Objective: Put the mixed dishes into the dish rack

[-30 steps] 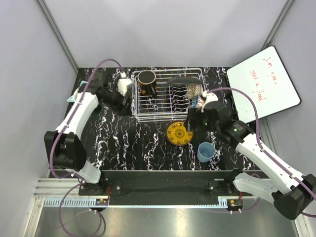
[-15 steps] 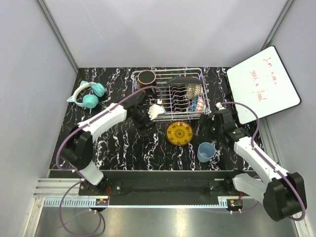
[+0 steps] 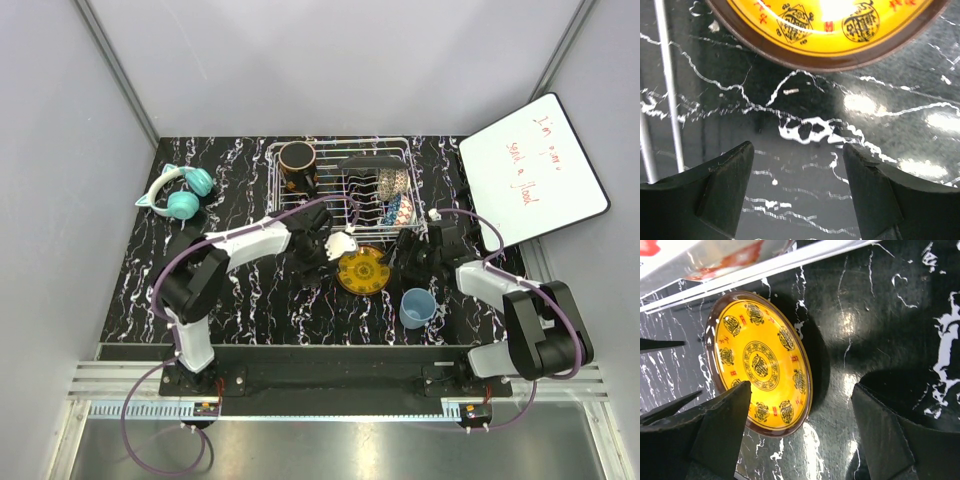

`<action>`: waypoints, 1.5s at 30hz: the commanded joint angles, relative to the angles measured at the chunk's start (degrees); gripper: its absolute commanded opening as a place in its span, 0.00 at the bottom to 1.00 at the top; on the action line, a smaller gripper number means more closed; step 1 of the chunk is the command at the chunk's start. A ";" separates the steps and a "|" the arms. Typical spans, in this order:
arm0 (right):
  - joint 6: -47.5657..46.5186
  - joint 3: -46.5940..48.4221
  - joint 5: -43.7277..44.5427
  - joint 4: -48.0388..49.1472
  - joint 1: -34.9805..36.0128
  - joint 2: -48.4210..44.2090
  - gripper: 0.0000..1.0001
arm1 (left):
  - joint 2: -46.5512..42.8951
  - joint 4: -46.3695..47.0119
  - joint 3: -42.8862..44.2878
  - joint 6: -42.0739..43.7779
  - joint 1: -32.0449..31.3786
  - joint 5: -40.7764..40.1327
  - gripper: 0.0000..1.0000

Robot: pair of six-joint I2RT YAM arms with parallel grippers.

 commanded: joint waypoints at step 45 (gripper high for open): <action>-1.55 1.19 -21.56 2.35 1.01 -3.40 0.47 | 12.89 4.26 12.97 -1.98 -7.21 1.10 0.77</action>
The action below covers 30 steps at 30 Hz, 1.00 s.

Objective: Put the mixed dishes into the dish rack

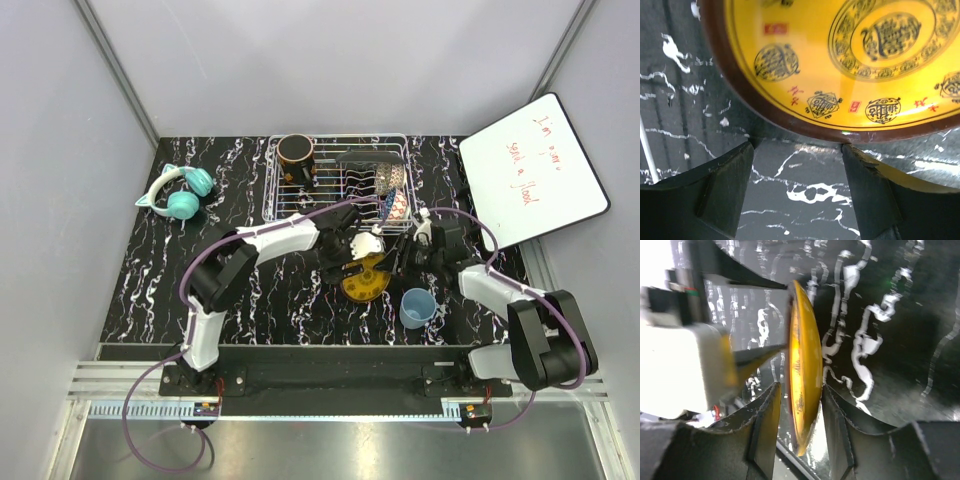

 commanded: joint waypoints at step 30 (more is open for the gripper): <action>-10.82 16.86 3.05 -22.17 2.66 -12.63 0.00 | -17.77 -15.03 7.86 -4.64 15.67 18.54 0.77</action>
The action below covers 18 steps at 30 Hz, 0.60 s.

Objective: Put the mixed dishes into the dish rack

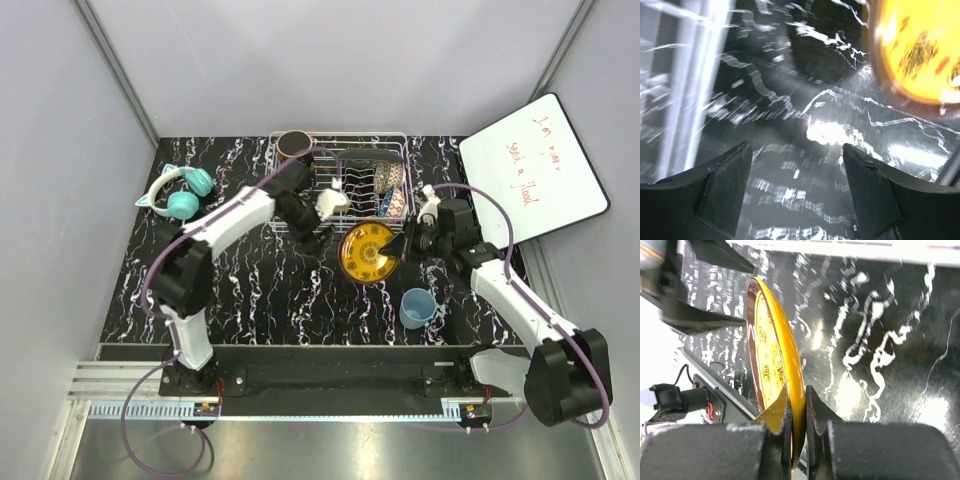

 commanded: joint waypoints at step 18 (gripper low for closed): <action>-45.16 24.35 28.62 6.43 11.30 -2.36 0.00 | -4.57 -3.84 12.70 -26.89 21.02 0.87 0.74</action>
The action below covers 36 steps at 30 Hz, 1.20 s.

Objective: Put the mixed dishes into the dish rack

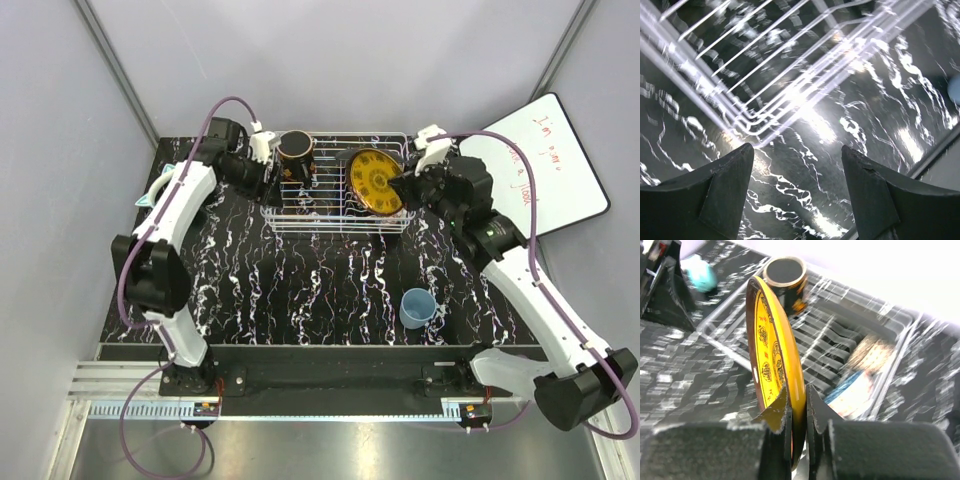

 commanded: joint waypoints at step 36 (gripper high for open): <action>-53.57 6.31 13.71 7.80 8.84 19.95 0.00 | 14.96 22.86 -6.56 -12.48 0.08 -15.74 0.47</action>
